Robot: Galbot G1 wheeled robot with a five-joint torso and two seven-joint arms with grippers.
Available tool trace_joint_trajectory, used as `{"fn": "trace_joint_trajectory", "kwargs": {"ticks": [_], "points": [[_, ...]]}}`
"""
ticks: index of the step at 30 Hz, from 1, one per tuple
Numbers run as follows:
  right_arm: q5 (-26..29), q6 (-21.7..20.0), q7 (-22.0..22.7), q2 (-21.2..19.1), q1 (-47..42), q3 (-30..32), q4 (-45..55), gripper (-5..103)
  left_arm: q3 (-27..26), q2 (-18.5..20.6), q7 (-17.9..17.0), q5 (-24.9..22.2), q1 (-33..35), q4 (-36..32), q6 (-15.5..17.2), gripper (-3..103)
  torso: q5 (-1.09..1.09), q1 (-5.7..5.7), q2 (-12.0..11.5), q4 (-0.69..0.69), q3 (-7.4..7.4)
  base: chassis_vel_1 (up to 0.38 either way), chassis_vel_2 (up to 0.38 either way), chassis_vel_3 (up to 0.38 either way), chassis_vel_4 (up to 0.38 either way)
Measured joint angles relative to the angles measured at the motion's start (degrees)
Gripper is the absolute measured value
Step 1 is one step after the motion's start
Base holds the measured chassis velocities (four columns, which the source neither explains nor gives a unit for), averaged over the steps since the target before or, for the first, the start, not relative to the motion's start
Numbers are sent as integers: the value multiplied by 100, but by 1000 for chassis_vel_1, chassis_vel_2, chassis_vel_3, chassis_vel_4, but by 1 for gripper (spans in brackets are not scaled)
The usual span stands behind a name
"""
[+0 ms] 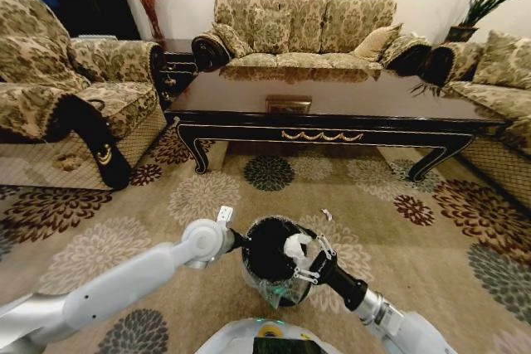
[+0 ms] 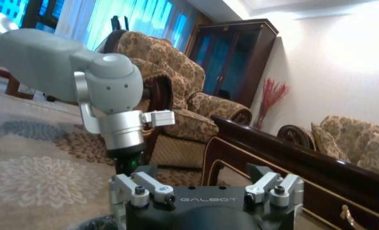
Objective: Move to the front of the table and pick up the trash from the floor, then place it into the trash bin.
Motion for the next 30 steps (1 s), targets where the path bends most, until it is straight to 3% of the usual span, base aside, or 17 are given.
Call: {"fn": "trace_joint_trajectory", "kwargs": {"ticks": [7,15,21,25,29,30], "points": [[126,-42,-36,67,-82,-20,70,100,-31,-9,6,25,6,-8,0,0,-1,0,0,-1,0,0,0,0,0],[693,-216,290,65,117,111,75,100,-757,318,135,211,565,-41,0,0,0,0,0,0,0,0,0,0,0],[1689,-670,1108,-155,353,64,-81,100,-2066,679,511,646,1822,-220,0,0,-1,0,0,1,0,0,0,0,0],[1999,-890,1385,-289,427,14,-181,100,-2398,775,612,805,2159,-256,1,0,0,0,0,1,0,0,0,0,0],[2968,-1652,1845,-568,357,-3,-234,100,-2749,767,1010,1031,2274,-119,2,0,-1,0,0,-2,0,0,0,0,0],[2968,-1652,1845,-568,357,-3,-234,100,-2749,767,1010,1031,2274,-119,2,0,-1,0,0,-2,0,0,0,0,0]]}}
